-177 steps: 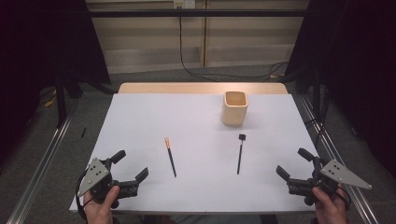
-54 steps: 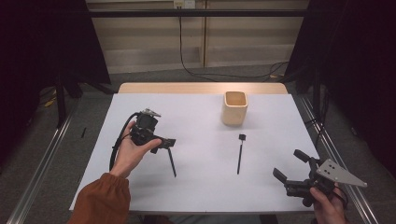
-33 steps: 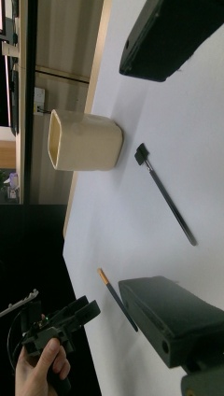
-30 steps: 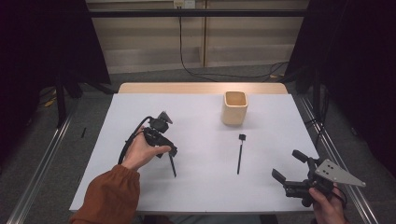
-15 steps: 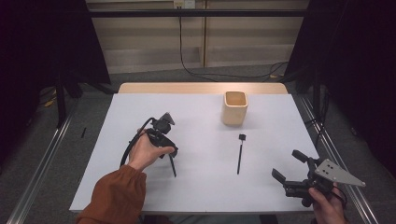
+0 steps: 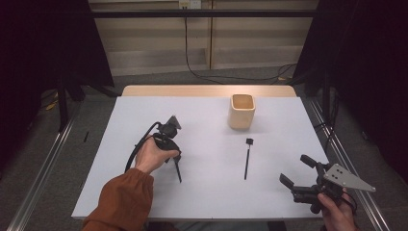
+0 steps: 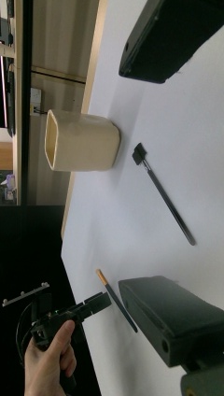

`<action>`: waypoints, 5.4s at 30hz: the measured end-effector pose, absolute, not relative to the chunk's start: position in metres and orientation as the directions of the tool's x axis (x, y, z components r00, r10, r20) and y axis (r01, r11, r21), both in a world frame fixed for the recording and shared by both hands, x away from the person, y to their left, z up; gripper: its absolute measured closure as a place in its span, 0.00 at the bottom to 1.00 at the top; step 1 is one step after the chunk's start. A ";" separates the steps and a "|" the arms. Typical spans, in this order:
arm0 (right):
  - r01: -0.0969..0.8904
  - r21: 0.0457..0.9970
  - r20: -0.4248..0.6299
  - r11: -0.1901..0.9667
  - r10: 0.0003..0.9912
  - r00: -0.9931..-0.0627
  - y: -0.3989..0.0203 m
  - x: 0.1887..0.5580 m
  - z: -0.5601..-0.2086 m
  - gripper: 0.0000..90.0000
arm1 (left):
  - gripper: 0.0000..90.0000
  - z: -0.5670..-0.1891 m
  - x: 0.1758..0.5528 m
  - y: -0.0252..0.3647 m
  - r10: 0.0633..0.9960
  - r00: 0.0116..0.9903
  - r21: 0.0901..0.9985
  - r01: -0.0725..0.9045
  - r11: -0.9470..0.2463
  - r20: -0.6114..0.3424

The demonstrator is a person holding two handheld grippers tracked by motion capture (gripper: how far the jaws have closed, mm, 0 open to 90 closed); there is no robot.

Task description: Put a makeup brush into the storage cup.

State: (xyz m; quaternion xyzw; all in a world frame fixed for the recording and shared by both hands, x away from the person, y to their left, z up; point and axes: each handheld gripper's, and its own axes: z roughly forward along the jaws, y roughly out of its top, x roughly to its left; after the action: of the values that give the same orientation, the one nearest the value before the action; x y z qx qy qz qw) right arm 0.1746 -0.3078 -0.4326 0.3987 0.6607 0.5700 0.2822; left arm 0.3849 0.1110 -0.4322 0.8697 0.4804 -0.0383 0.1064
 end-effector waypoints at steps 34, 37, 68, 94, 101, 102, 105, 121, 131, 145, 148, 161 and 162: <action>0.214 0.976 0.077 0.049 0.837 -0.542 -0.304 0.174 -0.434 0.00 | 0.91 -0.447 0.395 0.105 0.865 0.491 0.085 0.870 -0.485 -0.098; 0.217 0.975 0.079 0.048 0.837 -0.541 -0.303 0.175 -0.434 0.00 | 0.93 -0.447 0.395 0.105 0.861 0.499 0.084 0.866 -0.492 -0.098; 0.215 0.976 0.081 0.045 0.835 -0.545 -0.304 0.175 -0.434 0.00 | 0.93 -0.424 0.387 0.129 0.791 0.568 0.340 0.808 -0.481 -0.230; 0.213 0.976 0.081 0.044 0.834 -0.545 -0.304 0.175 -0.434 0.00 | 0.93 -0.407 0.364 0.150 0.723 0.642 0.629 0.678 -0.381 -0.255; 0.213 0.976 0.080 0.046 0.834 -0.546 -0.304 0.175 -0.434 0.00 | 0.93 -0.405 0.358 0.157 0.709 0.657 0.691 0.637 -0.343 -0.254; 0.213 0.976 0.081 0.045 0.834 -0.546 -0.304 0.175 -0.434 0.00 | 0.93 -0.405 0.357 0.158 0.707 0.662 0.698 0.628 -0.345 -0.247; 0.214 0.976 0.082 0.044 0.835 -0.545 -0.304 0.175 -0.434 0.00 | 0.93 -0.404 0.354 0.159 0.700 0.669 0.720 0.612 -0.327 -0.250; 0.213 0.976 0.081 0.045 0.834 -0.546 -0.304 0.175 -0.434 0.00 | 0.93 -0.403 0.338 0.171 0.684 0.694 0.843 0.490 -0.219 -0.225; 0.212 0.976 0.080 0.046 0.834 -0.547 -0.304 0.175 -0.434 0.00 | 0.93 -0.393 0.322 0.174 0.681 0.701 0.889 0.428 -0.163 -0.213; 0.214 0.976 0.082 0.045 0.832 -0.548 -0.305 0.174 -0.434 0.00 | 0.93 -0.392 0.303 0.184 0.659 0.714 0.928 0.367 -0.063 -0.238; 0.213 0.976 0.080 0.048 0.829 -0.553 -0.304 0.174 -0.434 0.00 | 0.93 -0.394 0.302 0.184 0.656 0.716 0.926 0.371 -0.066 -0.240; 0.219 0.974 0.089 0.052 0.803 -0.589 -0.305 0.175 -0.433 0.00 | 0.93 -0.392 0.296 0.174 0.598 0.761 0.930 0.361 -0.066 -0.252; 0.222 0.974 0.091 0.052 0.803 -0.589 -0.305 0.176 -0.433 0.00 | 0.93 -0.392 0.295 0.172 0.597 0.762 0.931 0.360 -0.066 -0.253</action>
State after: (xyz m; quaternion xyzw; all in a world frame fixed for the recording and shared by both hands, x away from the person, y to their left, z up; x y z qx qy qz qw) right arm 0.1755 -0.3052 -0.4334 0.3767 0.6802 0.5761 0.2521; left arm 0.2955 0.1720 -0.3918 0.7232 0.3308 0.0988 0.5981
